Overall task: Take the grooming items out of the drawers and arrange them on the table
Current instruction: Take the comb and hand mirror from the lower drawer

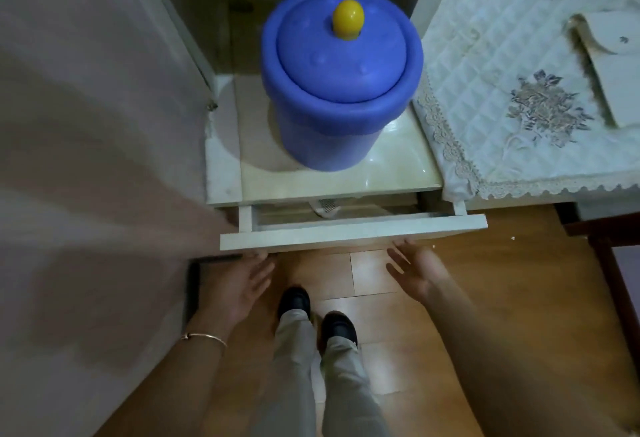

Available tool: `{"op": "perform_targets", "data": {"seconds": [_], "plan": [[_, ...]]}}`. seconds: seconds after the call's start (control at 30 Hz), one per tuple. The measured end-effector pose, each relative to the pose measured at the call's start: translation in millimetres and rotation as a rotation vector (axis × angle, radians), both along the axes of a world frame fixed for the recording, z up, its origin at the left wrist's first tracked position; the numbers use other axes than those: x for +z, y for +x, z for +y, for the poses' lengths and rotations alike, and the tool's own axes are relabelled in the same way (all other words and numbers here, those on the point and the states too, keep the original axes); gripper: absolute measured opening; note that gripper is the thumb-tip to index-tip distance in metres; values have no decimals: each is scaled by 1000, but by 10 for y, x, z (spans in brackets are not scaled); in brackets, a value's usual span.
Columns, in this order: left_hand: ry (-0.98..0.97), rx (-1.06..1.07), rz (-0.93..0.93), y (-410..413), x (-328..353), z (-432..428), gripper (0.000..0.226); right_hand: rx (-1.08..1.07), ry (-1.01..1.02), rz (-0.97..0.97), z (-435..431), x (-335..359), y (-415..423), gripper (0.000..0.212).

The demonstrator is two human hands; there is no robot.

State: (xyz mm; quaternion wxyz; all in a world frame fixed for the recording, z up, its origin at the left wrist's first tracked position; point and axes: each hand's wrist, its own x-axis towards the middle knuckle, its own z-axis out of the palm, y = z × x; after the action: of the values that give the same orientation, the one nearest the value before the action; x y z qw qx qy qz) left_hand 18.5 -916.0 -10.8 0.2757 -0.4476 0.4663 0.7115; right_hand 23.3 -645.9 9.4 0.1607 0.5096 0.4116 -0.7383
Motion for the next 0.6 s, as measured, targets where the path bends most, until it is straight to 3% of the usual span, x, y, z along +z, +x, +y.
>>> {"op": "perform_targets", "data": {"seconds": [0.1,0.23,0.3,0.37,0.43,0.6], "plan": [[-206,-91,83,280,132,-71,21,325,389,5,-111,286,311,37],[-835,-220,431,424,669,-59,27,572,961,285,-54,702,526,25],[-998,-341,626,386,888,56,33,687,1153,435,30,836,407,27],[-1068,-630,778,303,955,188,35,885,1273,505,104,834,225,31],[-1119,-893,796,235,889,213,36,1074,1319,453,157,782,97,32],[-1170,-976,768,255,919,236,34,1165,1343,423,218,758,119,31]]}}
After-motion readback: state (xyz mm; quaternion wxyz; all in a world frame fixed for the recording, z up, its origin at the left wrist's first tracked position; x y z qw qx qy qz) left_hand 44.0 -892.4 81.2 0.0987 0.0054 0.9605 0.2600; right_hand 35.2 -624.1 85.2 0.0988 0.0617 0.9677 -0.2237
